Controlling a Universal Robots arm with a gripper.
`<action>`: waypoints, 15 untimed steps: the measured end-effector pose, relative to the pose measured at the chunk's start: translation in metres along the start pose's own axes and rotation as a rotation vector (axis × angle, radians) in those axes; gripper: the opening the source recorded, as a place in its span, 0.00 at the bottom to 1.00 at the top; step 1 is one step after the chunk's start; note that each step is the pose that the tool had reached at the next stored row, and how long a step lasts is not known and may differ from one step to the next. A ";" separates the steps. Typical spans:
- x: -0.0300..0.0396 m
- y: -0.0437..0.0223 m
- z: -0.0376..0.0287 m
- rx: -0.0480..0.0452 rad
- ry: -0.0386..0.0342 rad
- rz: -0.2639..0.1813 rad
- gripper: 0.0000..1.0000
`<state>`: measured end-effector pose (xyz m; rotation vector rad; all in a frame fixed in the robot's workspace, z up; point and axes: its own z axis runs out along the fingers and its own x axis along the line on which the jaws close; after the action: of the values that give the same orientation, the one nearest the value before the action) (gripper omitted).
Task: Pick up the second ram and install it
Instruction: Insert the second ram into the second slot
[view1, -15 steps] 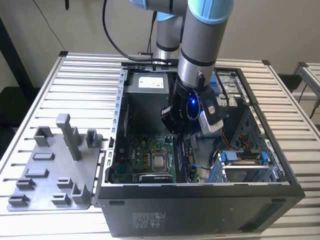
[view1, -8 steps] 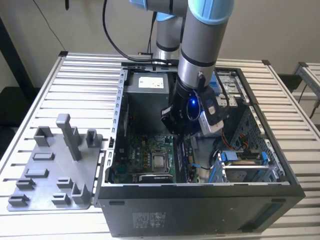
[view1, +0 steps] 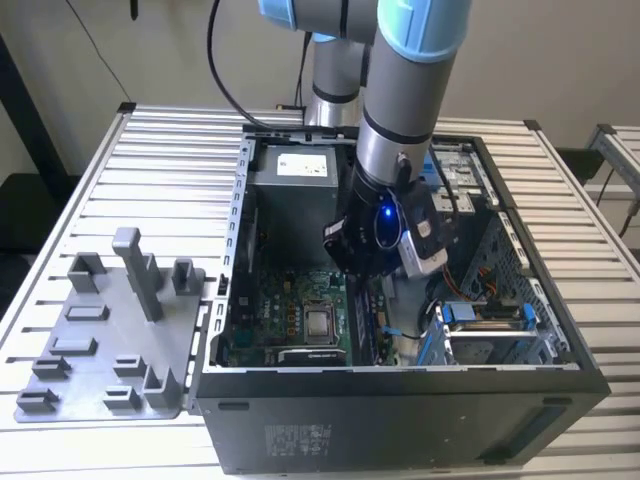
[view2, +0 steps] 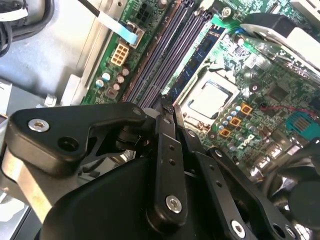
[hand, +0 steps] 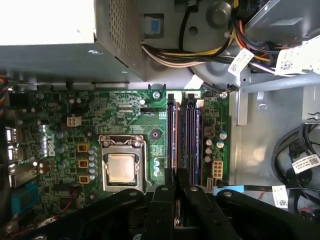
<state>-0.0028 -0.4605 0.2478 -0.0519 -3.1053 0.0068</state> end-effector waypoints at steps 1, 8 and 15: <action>-0.0001 -0.0006 0.0009 0.0001 0.0000 0.000 0.14; -0.0012 -0.0054 0.0066 -0.0005 0.0001 0.009 0.14; -0.0040 -0.0054 0.0140 -0.0005 0.0001 0.010 0.14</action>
<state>0.0005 -0.4661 0.2337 -0.0672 -3.1049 0.0063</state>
